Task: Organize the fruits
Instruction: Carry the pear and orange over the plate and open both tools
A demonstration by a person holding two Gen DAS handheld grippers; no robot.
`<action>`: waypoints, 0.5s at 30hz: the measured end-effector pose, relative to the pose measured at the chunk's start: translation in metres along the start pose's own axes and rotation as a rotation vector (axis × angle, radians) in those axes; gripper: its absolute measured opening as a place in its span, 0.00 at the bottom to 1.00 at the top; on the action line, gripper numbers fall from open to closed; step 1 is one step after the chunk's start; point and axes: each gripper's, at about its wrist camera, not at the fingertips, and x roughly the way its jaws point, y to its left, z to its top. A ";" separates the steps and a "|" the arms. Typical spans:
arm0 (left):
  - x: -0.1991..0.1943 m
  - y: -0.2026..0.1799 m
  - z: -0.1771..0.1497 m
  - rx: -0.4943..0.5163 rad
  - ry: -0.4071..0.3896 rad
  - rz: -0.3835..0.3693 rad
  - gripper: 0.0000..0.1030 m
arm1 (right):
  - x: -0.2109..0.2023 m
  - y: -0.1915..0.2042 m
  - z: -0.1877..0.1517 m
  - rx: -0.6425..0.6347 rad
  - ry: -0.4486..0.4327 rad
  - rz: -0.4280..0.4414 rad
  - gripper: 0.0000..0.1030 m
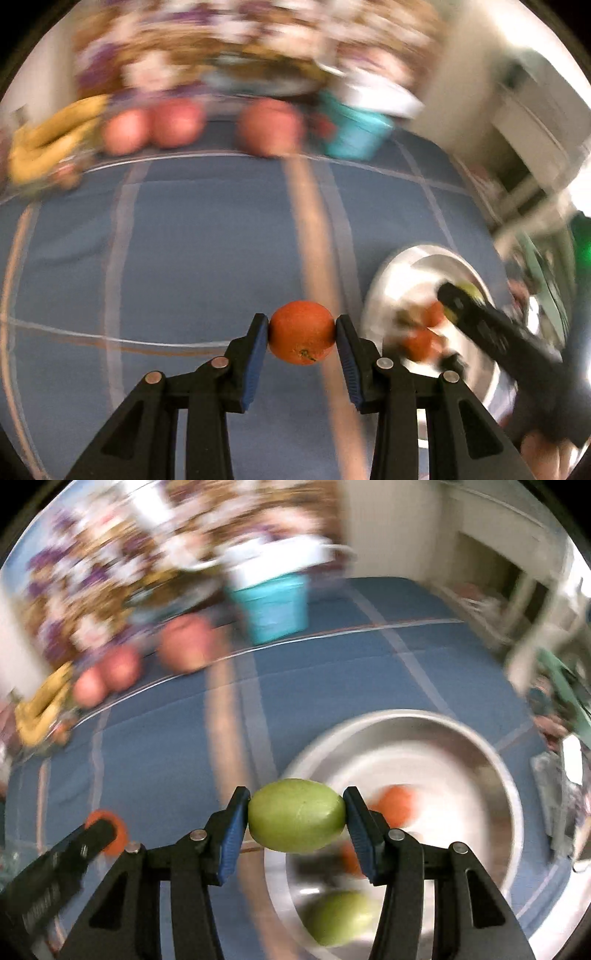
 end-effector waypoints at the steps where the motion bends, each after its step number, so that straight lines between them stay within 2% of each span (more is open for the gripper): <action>1: 0.007 -0.017 -0.005 0.044 0.014 -0.024 0.39 | 0.001 -0.017 0.001 0.035 0.000 -0.019 0.52; 4: 0.021 -0.043 -0.014 0.114 0.034 -0.035 0.39 | 0.003 -0.060 -0.001 0.116 0.007 -0.066 0.52; 7: 0.021 -0.057 -0.014 0.178 -0.011 0.006 0.39 | 0.007 -0.087 -0.003 0.159 0.015 -0.078 0.52; 10: 0.018 -0.061 -0.015 0.189 -0.024 -0.034 0.40 | 0.013 -0.099 -0.005 0.174 0.026 -0.093 0.52; 15: 0.023 -0.065 -0.017 0.194 0.000 -0.052 0.44 | 0.020 -0.106 -0.008 0.190 0.048 -0.084 0.52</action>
